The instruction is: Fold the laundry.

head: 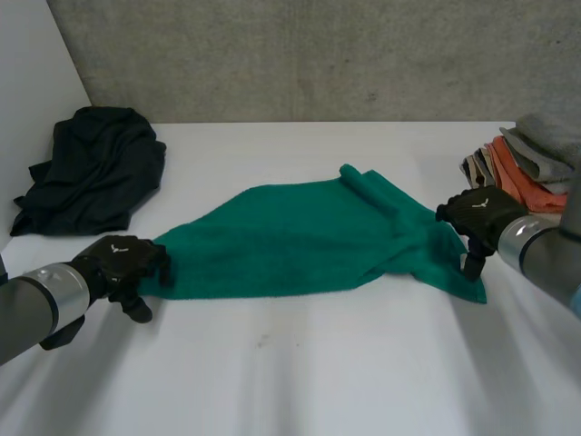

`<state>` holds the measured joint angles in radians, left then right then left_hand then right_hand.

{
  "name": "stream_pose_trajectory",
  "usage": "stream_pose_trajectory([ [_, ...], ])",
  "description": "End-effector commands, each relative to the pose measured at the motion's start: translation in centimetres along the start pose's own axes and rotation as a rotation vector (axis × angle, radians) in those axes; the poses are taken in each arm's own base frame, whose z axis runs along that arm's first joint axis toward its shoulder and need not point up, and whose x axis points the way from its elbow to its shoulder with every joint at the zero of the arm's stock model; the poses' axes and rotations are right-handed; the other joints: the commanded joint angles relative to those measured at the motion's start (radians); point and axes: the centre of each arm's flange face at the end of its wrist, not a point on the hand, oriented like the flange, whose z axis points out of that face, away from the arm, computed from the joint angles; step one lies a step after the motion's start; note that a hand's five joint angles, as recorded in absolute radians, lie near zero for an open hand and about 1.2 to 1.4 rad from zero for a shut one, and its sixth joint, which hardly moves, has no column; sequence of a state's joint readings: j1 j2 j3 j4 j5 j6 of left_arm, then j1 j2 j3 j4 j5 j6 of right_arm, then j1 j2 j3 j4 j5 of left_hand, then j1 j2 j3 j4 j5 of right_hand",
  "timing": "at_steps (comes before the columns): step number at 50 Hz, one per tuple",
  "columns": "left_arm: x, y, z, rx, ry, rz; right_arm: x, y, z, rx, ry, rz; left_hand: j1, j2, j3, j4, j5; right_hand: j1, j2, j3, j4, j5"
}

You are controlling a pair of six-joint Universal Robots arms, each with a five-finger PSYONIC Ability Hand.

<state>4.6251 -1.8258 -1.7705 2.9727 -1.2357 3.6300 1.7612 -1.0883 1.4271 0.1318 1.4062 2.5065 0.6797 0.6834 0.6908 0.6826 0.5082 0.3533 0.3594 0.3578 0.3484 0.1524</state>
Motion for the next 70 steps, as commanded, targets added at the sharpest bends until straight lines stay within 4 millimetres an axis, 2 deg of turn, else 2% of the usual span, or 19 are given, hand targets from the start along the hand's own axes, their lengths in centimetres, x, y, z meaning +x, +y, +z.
stream_pose_trajectory([
  [1, -2.2, 0.8, 1.6, -0.006, -0.063, -0.002, -2.3, 1.9, 1.9, 0.027, -0.006, 0.028, -0.038, -0.041, -0.049, -0.040, -0.041, 0.000, -0.006, -0.004, 0.005, 0.027],
  [5, -2.8, 0.9, 2.7, -0.004, -0.086, 0.013, -3.2, 2.5, 2.3, -0.002, -0.032, 0.032, -0.158, -0.161, -0.169, -0.161, -0.161, 0.015, 0.009, 0.010, 0.020, 0.041],
  [13, -3.2, 0.5, 4.2, 0.030, -0.114, 0.065, -3.4, 2.4, 2.1, -0.017, -0.023, 0.052, -0.296, -0.300, -0.307, -0.299, -0.299, 0.194, 0.188, 0.189, 0.199, 0.220],
  [29, -4.3, -1.2, 6.9, 0.127, -0.207, 0.192, -3.4, 2.7, 3.3, 0.012, 0.016, 0.081, -0.302, -0.306, -0.313, -0.305, -0.305, 0.464, 0.458, 0.460, 0.469, 0.491],
  [33, -4.1, -1.9, 7.9, 0.173, -0.216, 0.232, -3.5, 2.8, 3.9, 0.020, 0.021, 0.077, -0.278, -0.282, -0.290, -0.281, -0.282, 0.616, 0.610, 0.612, 0.621, 0.643],
  [34, -4.1, -2.0, 8.2, 0.179, -0.217, 0.240, -3.4, 2.8, 4.1, 0.021, 0.024, 0.077, -0.275, -0.279, -0.287, -0.278, -0.279, 0.841, 0.835, 0.836, 0.846, 0.867],
  [36, -3.9, -2.1, 8.6, 0.183, -0.213, 0.252, -3.3, 2.7, 4.3, 0.024, 0.028, 0.077, -0.273, -0.276, -0.284, -0.275, -0.276, 1.042, 1.036, 1.038, 1.047, 1.069],
  [39, -3.7, -2.1, 9.4, 0.179, -0.206, 0.274, -2.8, 2.3, 4.4, 0.036, 0.038, 0.080, -0.237, -0.241, -0.249, -0.240, -0.240, 1.043, 1.037, 1.038, 1.048, 1.069],
  [42, -3.5, -1.8, 9.9, 0.158, -0.193, 0.281, -2.6, 1.8, 3.9, 0.042, 0.040, 0.085, -0.079, -0.083, -0.090, -0.082, -0.082, 1.043, 1.037, 1.038, 1.048, 1.069],
  [44, -3.3, -1.7, 10.0, 0.148, -0.181, 0.283, -2.4, 1.5, 3.6, 0.046, 0.043, 0.093, 0.123, 0.119, 0.112, 0.120, 0.120, 1.043, 1.037, 1.038, 1.048, 1.069],
  [45, -3.1, -1.7, 10.0, 0.139, -0.170, 0.279, -2.1, 1.1, 3.2, 0.051, 0.043, 0.105, 0.470, 0.466, 0.459, 0.467, 0.467, 1.043, 1.037, 1.038, 1.048, 1.069],
  [46, -3.0, -1.8, 9.8, 0.135, -0.164, 0.278, -2.0, 0.9, 3.0, 0.053, 0.044, 0.111, 0.677, 0.673, 0.666, 0.674, 0.674, 1.043, 1.037, 1.038, 1.048, 1.069],
  [50, -3.0, -2.8, 8.4, 0.137, -0.170, 0.268, -1.1, -0.2, 1.8, 0.052, 0.052, 0.121, 0.717, 0.713, 0.705, 0.714, 0.714, 1.043, 1.037, 1.038, 1.048, 1.069],
  [53, -2.7, -4.3, 6.1, 0.158, -0.171, 0.240, 0.6, -1.4, 0.5, 0.052, 0.074, 0.119, 0.717, 0.713, 0.705, 0.714, 0.714, 1.043, 1.037, 1.038, 1.048, 1.069],
  [54, -2.5, -5.4, 4.4, 0.177, -0.172, 0.215, 1.5, -2.1, -0.4, 0.048, 0.082, 0.116, 0.717, 0.713, 0.705, 0.714, 0.714, 1.043, 1.037, 1.038, 1.048, 1.069],
  [62, -1.7, -10.5, -5.0, 0.316, -0.183, 0.096, 6.0, -6.8, -5.4, 0.109, 0.143, 0.108, 0.717, 0.713, 0.705, 0.714, 0.714, 1.043, 1.037, 1.038, 1.048, 1.069],
  [65, -1.2, -12.0, -7.8, 0.382, -0.174, 0.081, 6.8, -8.1, -6.5, 0.139, 0.147, 0.103, 0.717, 0.713, 0.705, 0.714, 0.714, 1.043, 1.037, 1.038, 1.048, 1.069],
  [68, -1.0, -12.6, -8.3, 0.409, -0.161, 0.080, 7.2, -9.3, -7.1, 0.169, 0.138, 0.101, 0.717, 0.713, 0.705, 0.714, 0.714, 1.043, 1.037, 1.038, 1.048, 1.069],
  [70, -1.2, -12.7, -7.3, 0.406, -0.159, 0.077, 7.0, -9.7, -6.6, 0.174, 0.125, 0.103, 0.717, 0.713, 0.705, 0.714, 0.714, 1.043, 1.037, 1.038, 1.048, 1.069],
])
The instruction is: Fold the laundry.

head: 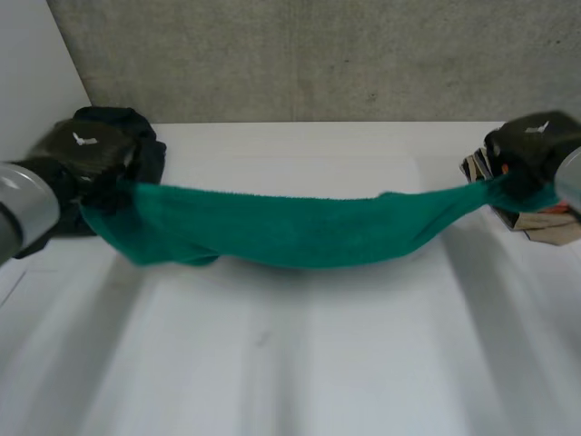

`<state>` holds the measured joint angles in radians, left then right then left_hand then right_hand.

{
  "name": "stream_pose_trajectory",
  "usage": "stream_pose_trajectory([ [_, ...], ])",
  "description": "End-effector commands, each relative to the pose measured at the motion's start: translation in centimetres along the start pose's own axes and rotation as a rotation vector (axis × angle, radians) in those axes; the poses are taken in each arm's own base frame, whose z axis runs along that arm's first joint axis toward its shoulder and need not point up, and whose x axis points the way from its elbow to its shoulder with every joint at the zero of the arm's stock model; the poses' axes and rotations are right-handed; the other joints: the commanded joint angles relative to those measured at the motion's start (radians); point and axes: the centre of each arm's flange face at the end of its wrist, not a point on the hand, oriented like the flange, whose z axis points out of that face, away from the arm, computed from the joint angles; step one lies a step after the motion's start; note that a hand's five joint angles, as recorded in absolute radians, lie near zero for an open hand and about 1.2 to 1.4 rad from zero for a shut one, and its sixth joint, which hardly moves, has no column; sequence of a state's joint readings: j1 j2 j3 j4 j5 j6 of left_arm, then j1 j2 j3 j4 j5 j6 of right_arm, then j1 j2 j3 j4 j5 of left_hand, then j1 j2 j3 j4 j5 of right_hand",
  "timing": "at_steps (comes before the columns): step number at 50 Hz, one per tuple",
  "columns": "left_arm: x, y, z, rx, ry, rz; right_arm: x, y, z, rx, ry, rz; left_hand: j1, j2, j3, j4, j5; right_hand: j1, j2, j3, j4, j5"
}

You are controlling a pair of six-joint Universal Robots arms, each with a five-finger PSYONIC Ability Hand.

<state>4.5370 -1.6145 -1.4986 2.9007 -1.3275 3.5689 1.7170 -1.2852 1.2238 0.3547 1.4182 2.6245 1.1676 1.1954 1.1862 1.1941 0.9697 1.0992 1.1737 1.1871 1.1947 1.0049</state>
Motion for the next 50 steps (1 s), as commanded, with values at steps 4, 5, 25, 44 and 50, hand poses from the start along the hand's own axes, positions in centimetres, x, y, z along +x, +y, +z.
stream_pose_trajectory([
  [4, 0.2, -0.1, 2.7, 0.003, 0.006, -0.027, -0.6, -1.8, 1.8, 0.042, -0.045, 0.011, 0.229, 0.201, 0.210, 0.202, 0.252, 0.297, 0.223, 0.209, 0.202, 0.217],
  [5, 0.3, 0.3, 3.5, -0.012, 0.005, -0.025, -0.9, -1.6, 2.3, 0.039, -0.049, 0.014, 0.229, 0.201, 0.210, 0.202, 0.252, 0.297, 0.223, 0.209, 0.202, 0.217],
  [25, 2.4, 4.6, 13.0, -0.054, -0.113, 0.074, -7.8, 5.1, 7.9, -0.012, 0.047, -0.056, -0.843, -0.871, -0.861, -0.869, -0.819, 0.297, 0.223, 0.209, 0.202, 0.217],
  [44, 3.9, 11.1, 6.4, -0.250, 0.099, 0.202, -8.4, 8.8, 5.9, -0.085, -0.040, -0.068, -0.531, -0.559, -0.550, -0.557, -0.508, 0.297, 0.223, 0.209, 0.202, 0.217],
  [50, 4.1, 12.9, 7.5, -0.269, 0.126, 0.208, -8.7, 9.1, 5.7, -0.095, -0.047, -0.069, -0.628, -0.656, -0.647, -0.655, -0.605, 0.297, 0.223, 0.209, 0.202, 0.217],
])
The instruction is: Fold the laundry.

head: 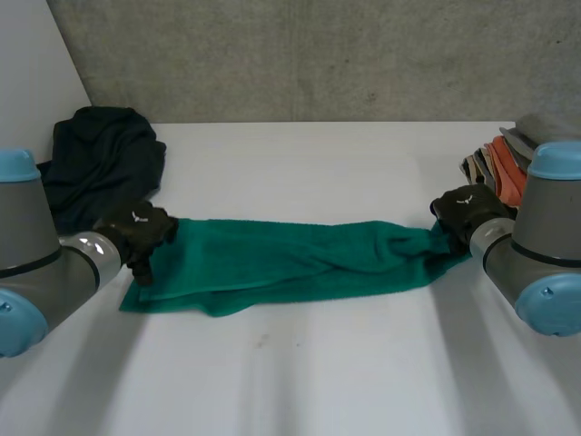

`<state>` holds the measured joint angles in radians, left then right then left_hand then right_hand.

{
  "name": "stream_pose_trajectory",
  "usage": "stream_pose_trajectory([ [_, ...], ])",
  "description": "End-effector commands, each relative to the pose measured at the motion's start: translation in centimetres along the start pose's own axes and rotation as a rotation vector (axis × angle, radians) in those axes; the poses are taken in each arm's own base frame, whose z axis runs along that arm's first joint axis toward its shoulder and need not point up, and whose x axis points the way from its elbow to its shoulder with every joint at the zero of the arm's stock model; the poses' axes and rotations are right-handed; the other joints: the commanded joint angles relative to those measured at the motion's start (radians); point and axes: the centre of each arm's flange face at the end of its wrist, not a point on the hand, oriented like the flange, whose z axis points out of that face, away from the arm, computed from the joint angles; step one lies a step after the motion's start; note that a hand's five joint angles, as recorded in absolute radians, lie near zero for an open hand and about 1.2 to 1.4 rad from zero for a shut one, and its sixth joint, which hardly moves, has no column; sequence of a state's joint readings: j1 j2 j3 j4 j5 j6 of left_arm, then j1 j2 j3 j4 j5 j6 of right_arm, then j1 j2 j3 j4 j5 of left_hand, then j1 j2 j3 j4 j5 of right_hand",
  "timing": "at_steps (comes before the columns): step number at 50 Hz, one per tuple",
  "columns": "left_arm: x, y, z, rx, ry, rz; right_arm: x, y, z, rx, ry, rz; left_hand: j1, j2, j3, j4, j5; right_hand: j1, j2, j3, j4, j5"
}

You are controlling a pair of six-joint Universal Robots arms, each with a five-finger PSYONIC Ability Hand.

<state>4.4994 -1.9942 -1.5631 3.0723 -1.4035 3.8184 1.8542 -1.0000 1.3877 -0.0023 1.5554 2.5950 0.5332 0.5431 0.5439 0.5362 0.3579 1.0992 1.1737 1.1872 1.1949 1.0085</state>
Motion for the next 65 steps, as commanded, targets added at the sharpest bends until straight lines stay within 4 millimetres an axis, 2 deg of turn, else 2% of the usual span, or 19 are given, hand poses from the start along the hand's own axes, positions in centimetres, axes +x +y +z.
stream_pose_trajectory([
  [1, 0.3, 1.4, 1.8, -0.013, 0.019, 0.005, -0.3, 0.3, -0.1, -0.008, -0.007, -0.002, 0.006, -0.004, -0.005, 0.003, 0.007, 0.297, 0.223, 0.209, 0.201, 0.213],
  [22, 1.5, 2.6, 3.6, -0.029, 0.046, 0.011, -1.0, 0.7, -0.2, -0.008, -0.019, -0.018, 0.038, 0.028, 0.027, 0.035, 0.039, 0.297, 0.223, 0.209, 0.201, 0.213],
  [26, 1.3, 2.6, 4.2, -0.011, 0.033, 0.015, -1.1, 0.7, -0.2, -0.011, -0.022, -0.022, 0.305, 0.295, 0.294, 0.302, 0.305, 0.297, 0.223, 0.209, 0.201, 0.213],
  [27, 1.1, 2.5, 4.5, 0.000, 0.023, 0.017, -1.2, 0.8, -0.2, -0.012, -0.024, -0.024, 0.503, 0.493, 0.492, 0.500, 0.504, 0.297, 0.223, 0.209, 0.201, 0.213],
  [30, 0.7, 2.1, 5.0, 0.030, 0.000, 0.019, -1.4, 0.8, -0.3, -0.010, -0.028, -0.031, 0.850, 0.840, 0.839, 0.847, 0.851, 0.297, 0.223, 0.209, 0.201, 0.213],
  [40, 0.1, 1.0, 6.0, 0.074, -0.020, 0.005, -1.2, 0.6, -0.4, -0.008, -0.024, -0.032, 0.863, 0.853, 0.852, 0.860, 0.864, 0.297, 0.223, 0.209, 0.201, 0.213],
  [44, -1.3, -0.6, 4.7, 0.101, -0.050, -0.022, -0.5, -0.4, -1.1, 0.007, -0.013, -0.037, 0.863, 0.853, 0.852, 0.860, 0.864, 0.297, 0.223, 0.209, 0.201, 0.213],
  [48, -3.9, -3.7, 1.3, 0.164, -0.111, -0.071, 1.9, -3.0, -3.2, 0.017, 0.011, -0.072, 0.863, 0.853, 0.852, 0.860, 0.864, 0.297, 0.223, 0.209, 0.201, 0.213],
  [49, -5.2, -5.3, -0.4, 0.206, -0.148, -0.094, 3.2, -4.2, -4.1, 0.025, 0.026, -0.082, 0.863, 0.853, 0.852, 0.860, 0.864, 0.297, 0.223, 0.209, 0.201, 0.213],
  [52, -7.1, -7.4, -3.1, 0.272, -0.201, -0.131, 5.3, -6.2, -5.5, 0.044, 0.050, -0.086, 0.863, 0.853, 0.852, 0.860, 0.864, 0.297, 0.223, 0.209, 0.201, 0.213],
  [53, -8.1, -8.7, -4.9, 0.315, -0.231, -0.153, 6.4, -7.3, -6.4, 0.054, 0.056, -0.081, 0.863, 0.853, 0.852, 0.860, 0.864, 0.297, 0.223, 0.209, 0.201, 0.213],
  [57, -8.6, -10.7, -7.6, 0.380, -0.231, -0.176, 8.0, -9.0, -8.0, 0.029, 0.022, -0.068, 0.863, 0.853, 0.852, 0.860, 0.864, 0.297, 0.223, 0.209, 0.201, 0.213],
  [60, -7.7, -10.6, -7.5, 0.353, -0.184, -0.178, 8.3, -9.3, -8.4, -0.014, -0.015, -0.065, 0.863, 0.853, 0.852, 0.860, 0.864, 0.297, 0.223, 0.209, 0.201, 0.213],
  [62, -6.9, -10.0, -6.6, 0.303, -0.148, -0.171, 8.3, -9.2, -8.2, -0.060, -0.048, -0.070, 0.863, 0.853, 0.852, 0.860, 0.864, 0.297, 0.223, 0.209, 0.201, 0.213],
  [64, -6.5, -9.3, -5.4, 0.254, -0.131, -0.163, 8.1, -8.9, -7.7, -0.088, -0.069, -0.077, 0.863, 0.853, 0.852, 0.860, 0.864, 0.297, 0.223, 0.209, 0.201, 0.213],
  [65, -6.0, -8.4, -3.8, 0.204, -0.121, -0.155, 7.9, -8.6, -7.1, -0.106, -0.086, -0.089, 0.863, 0.853, 0.852, 0.860, 0.864, 0.297, 0.223, 0.209, 0.201, 0.213],
])
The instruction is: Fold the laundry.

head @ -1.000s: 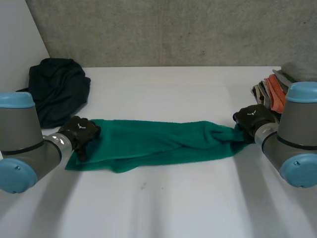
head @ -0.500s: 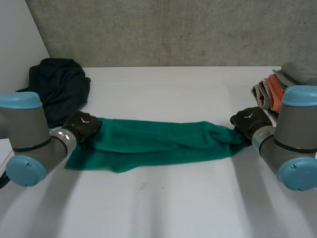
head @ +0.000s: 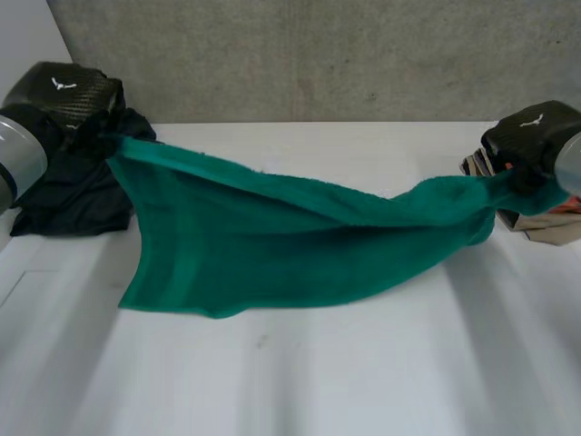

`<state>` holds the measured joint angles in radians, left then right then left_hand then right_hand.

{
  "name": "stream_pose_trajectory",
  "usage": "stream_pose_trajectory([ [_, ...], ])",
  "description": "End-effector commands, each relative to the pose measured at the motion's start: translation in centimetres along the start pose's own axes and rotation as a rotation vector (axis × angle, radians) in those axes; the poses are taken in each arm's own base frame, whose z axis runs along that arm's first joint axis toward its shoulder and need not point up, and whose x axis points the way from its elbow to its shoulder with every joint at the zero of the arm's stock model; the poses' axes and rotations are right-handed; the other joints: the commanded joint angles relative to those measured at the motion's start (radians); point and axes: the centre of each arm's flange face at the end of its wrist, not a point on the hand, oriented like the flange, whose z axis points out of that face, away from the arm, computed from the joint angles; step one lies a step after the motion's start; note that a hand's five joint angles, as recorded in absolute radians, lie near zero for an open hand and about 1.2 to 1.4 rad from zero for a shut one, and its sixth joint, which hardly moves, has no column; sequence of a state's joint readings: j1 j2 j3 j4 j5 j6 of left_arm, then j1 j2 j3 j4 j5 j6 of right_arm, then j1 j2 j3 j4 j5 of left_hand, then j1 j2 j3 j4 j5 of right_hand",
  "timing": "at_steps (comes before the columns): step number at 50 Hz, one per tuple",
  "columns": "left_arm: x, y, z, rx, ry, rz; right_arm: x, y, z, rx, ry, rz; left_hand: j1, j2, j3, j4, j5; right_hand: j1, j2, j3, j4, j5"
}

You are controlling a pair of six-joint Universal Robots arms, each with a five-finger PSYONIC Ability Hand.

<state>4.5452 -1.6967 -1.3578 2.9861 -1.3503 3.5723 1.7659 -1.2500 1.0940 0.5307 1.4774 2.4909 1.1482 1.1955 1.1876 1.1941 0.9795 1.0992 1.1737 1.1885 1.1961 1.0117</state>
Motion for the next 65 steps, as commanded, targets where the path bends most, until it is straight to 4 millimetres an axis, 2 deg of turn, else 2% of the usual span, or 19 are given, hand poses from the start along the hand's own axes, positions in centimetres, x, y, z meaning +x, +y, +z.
stream_pose_trajectory([
  [1, 2.4, 4.0, 2.5, -0.175, 0.077, 0.032, -0.4, 0.5, 1.4, -0.111, -0.107, -0.024, 0.248, 0.201, 0.209, 0.202, 0.242, 0.297, 0.223, 0.208, 0.200, 0.210],
  [5, 2.9, 6.0, 5.4, -0.233, 0.040, 0.073, -1.5, 0.7, 3.5, -0.093, -0.115, -0.041, 0.248, 0.201, 0.209, 0.202, 0.242, 0.297, 0.223, 0.208, 0.200, 0.210],
  [9, 2.3, 4.8, 8.8, -0.126, -0.041, 0.075, -1.1, -1.0, 6.4, 0.062, 0.012, -0.011, 0.248, 0.201, 0.209, 0.202, 0.242, 0.297, 0.223, 0.208, 0.200, 0.210],
  [10, 1.9, 3.8, 9.4, -0.072, -0.065, 0.068, -0.7, -1.6, 6.8, 0.108, 0.055, 0.002, 0.248, 0.201, 0.209, 0.202, 0.242, 0.297, 0.223, 0.208, 0.200, 0.210],
  [11, 0.8, 1.3, 10.2, 0.041, -0.114, 0.039, 0.5, -3.1, 7.5, 0.213, 0.151, 0.035, 0.248, 0.201, 0.209, 0.202, 0.242, 0.297, 0.223, 0.208, 0.200, 0.210],
  [14, -1.0, -3.6, 10.4, 0.245, -0.188, -0.019, 2.6, -5.7, 7.7, 0.399, 0.292, 0.093, 0.248, 0.201, 0.209, 0.202, 0.242, 0.297, 0.223, 0.208, 0.200, 0.210],
  [15, -2.3, -6.9, 9.8, 0.381, -0.230, -0.050, 4.0, -7.5, 7.3, 0.530, 0.376, 0.131, 0.248, 0.201, 0.209, 0.202, 0.242, 0.297, 0.223, 0.208, 0.200, 0.210],
  [19, -4.7, -12.8, 8.0, 0.642, -0.306, -0.127, 7.4, -11.7, 4.9, 0.847, 0.541, 0.192, 0.248, 0.201, 0.209, 0.202, 0.242, 0.297, 0.223, 0.208, 0.200, 0.210],
  [23, -5.7, -14.2, 6.8, 0.689, -0.336, -0.147, 8.4, -13.3, 3.2, 0.955, 0.591, 0.184, 0.248, 0.201, 0.209, 0.202, 0.242, 0.297, 0.223, 0.208, 0.200, 0.210],
  [26, -6.1, -13.4, 6.9, 0.656, -0.350, -0.153, 7.9, -13.0, 3.2, 0.928, 0.553, 0.178, 0.248, 0.201, 0.209, 0.202, 0.242, 0.297, 0.223, 0.208, 0.200, 0.210],
  [29, -6.4, -10.8, 7.5, 0.575, -0.359, -0.150, 6.9, -11.6, 4.0, 0.843, 0.478, 0.179, 0.248, 0.201, 0.209, 0.202, 0.242, 0.297, 0.223, 0.208, 0.200, 0.210],
  [37, -3.3, -1.9, 9.2, 0.341, -0.244, -0.146, 3.0, -5.2, 7.4, 0.579, 0.279, 0.216, 0.248, 0.201, 0.209, 0.202, 0.242, 0.297, 0.223, 0.208, 0.200, 0.210],
  [40, -1.3, 3.7, 10.1, 0.221, -0.176, -0.115, -1.0, -0.8, 9.3, 0.416, 0.114, 0.214, 0.248, 0.201, 0.209, 0.202, 0.242, 0.297, 0.223, 0.208, 0.200, 0.210],
  [43, -0.3, 7.1, 10.3, 0.141, -0.150, -0.081, -3.5, 2.2, 10.3, 0.307, 0.024, 0.211, 0.248, 0.201, 0.209, 0.202, 0.242, 0.297, 0.223, 0.208, 0.200, 0.210],
  [44, 0.3, 9.1, 10.3, 0.085, -0.135, -0.061, -5.1, 4.2, 10.9, 0.235, -0.028, 0.205, 0.248, 0.201, 0.209, 0.202, 0.242, 0.297, 0.223, 0.208, 0.200, 0.210],
  [48, 0.9, 12.5, 9.6, -0.024, -0.110, -0.021, -8.2, 8.6, 11.7, 0.074, -0.126, 0.177, 0.248, 0.201, 0.209, 0.202, 0.242, 0.297, 0.223, 0.208, 0.200, 0.210],
  [52, 1.1, 13.5, 9.0, -0.058, -0.084, -0.003, -8.8, 10.4, 11.7, 0.001, -0.154, 0.161, 0.248, 0.201, 0.209, 0.202, 0.242, 0.297, 0.223, 0.208, 0.200, 0.210],
  [59, 0.6, 12.2, 7.8, -0.052, -0.065, -0.015, -7.9, 10.4, 10.1, -0.048, -0.114, 0.196, 0.248, 0.201, 0.209, 0.202, 0.242, -0.190, -0.264, -0.279, -0.286, -0.277],
  [65, 0.4, 11.8, 7.3, -0.055, -0.067, -0.041, -7.0, 10.3, 8.4, -0.067, -0.077, 0.230, 0.248, 0.201, 0.209, 0.202, 0.242, -0.411, -0.485, -0.500, -0.507, -0.498],
])
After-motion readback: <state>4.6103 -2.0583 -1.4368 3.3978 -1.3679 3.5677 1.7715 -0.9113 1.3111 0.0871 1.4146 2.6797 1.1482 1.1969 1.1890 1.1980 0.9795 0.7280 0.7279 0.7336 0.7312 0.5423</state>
